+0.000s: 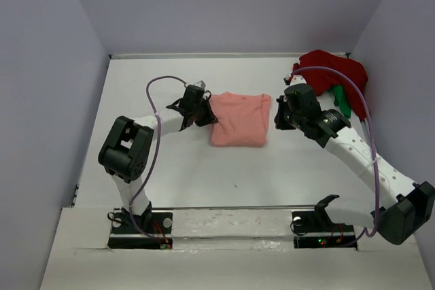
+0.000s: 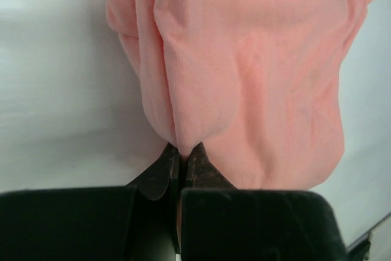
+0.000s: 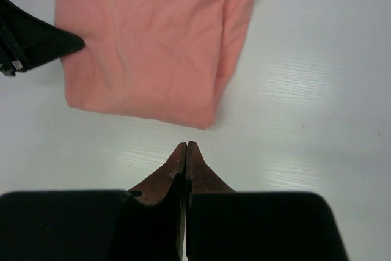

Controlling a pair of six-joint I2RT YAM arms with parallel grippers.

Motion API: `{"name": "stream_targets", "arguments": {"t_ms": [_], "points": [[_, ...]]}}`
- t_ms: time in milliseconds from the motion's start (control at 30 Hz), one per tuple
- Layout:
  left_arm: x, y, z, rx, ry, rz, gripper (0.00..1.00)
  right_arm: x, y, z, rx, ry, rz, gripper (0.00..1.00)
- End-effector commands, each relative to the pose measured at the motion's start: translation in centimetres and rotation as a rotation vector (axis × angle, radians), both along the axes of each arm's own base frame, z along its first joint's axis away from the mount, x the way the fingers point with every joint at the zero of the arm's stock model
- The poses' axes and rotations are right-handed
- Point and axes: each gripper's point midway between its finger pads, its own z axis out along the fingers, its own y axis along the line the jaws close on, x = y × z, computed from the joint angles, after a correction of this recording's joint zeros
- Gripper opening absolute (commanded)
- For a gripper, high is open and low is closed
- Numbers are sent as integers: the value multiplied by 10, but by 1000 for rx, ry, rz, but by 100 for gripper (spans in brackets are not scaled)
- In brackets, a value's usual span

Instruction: Fold and stack the t-shirts

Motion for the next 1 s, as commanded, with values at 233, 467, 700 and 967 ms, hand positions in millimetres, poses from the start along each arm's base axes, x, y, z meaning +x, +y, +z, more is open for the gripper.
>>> {"name": "stream_targets", "arguments": {"t_ms": [233, 467, 700, 967], "points": [[60, 51, 34, 191, -65, 36, 0, 10, 8, 7, 7, -35, 18, 0], [77, 64, 30, 255, -40, 52, 0, 12, 9, 4, -6, -33, 27, 0], [91, 75, 22, 271, -28, 74, 0, 13, 10, 10, 0, -44, 35, 0], [119, 105, 35, 301, -54, 133, 0, 4, 12, 5, 20, -21, 59, 0]]}}
